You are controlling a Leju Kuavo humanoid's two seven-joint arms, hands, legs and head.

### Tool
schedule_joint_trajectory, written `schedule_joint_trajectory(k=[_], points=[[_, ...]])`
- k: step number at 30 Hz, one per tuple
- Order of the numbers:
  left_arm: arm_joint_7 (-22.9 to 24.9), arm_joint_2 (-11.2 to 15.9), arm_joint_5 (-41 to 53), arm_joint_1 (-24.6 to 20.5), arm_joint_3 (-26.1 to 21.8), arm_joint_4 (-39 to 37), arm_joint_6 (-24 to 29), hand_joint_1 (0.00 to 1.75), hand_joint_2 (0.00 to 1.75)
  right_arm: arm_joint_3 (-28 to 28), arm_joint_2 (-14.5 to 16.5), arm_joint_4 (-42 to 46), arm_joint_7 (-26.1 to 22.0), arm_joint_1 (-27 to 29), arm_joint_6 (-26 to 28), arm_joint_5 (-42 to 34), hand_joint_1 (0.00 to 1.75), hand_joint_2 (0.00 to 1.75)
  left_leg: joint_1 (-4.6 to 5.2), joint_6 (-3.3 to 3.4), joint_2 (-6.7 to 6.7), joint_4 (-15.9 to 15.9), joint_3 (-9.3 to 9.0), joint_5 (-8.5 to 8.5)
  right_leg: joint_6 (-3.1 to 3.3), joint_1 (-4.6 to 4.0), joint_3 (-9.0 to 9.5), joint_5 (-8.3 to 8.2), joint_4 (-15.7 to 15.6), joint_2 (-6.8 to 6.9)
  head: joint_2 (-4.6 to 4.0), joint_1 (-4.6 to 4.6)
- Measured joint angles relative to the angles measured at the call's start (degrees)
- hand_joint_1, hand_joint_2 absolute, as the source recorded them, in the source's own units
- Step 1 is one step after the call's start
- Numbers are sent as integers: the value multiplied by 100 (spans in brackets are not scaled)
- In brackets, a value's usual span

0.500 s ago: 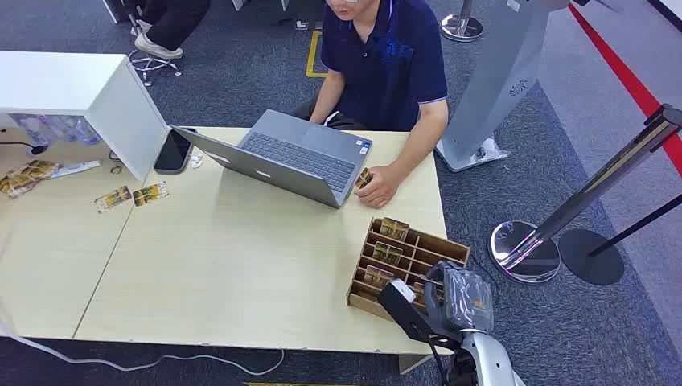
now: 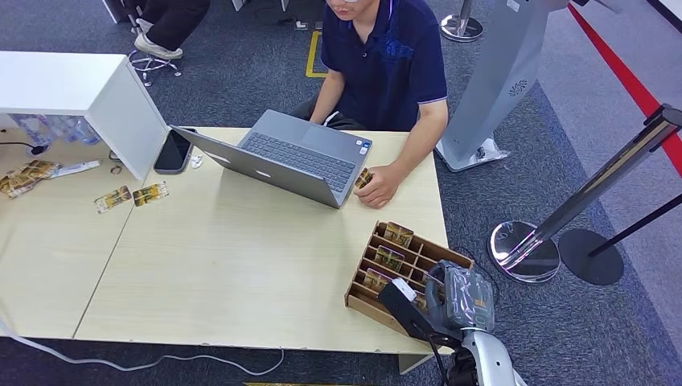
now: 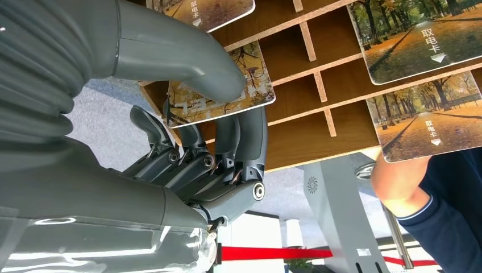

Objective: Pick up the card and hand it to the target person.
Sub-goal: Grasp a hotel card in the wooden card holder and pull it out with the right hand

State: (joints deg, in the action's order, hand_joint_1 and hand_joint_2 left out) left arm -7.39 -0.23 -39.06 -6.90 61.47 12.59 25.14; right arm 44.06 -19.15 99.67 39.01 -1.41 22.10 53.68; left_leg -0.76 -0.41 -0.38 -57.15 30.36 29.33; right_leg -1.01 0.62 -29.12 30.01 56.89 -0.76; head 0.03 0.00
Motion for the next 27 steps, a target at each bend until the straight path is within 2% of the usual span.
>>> schedule_joint_trajectory(k=[27], points=[[0,1,-18,0,3,0,0,0,0,-66,-1,97,0,21,-150,302,150,175,0,0,0,0,-1,0,0,0,0,0,0,0,-1,0]])
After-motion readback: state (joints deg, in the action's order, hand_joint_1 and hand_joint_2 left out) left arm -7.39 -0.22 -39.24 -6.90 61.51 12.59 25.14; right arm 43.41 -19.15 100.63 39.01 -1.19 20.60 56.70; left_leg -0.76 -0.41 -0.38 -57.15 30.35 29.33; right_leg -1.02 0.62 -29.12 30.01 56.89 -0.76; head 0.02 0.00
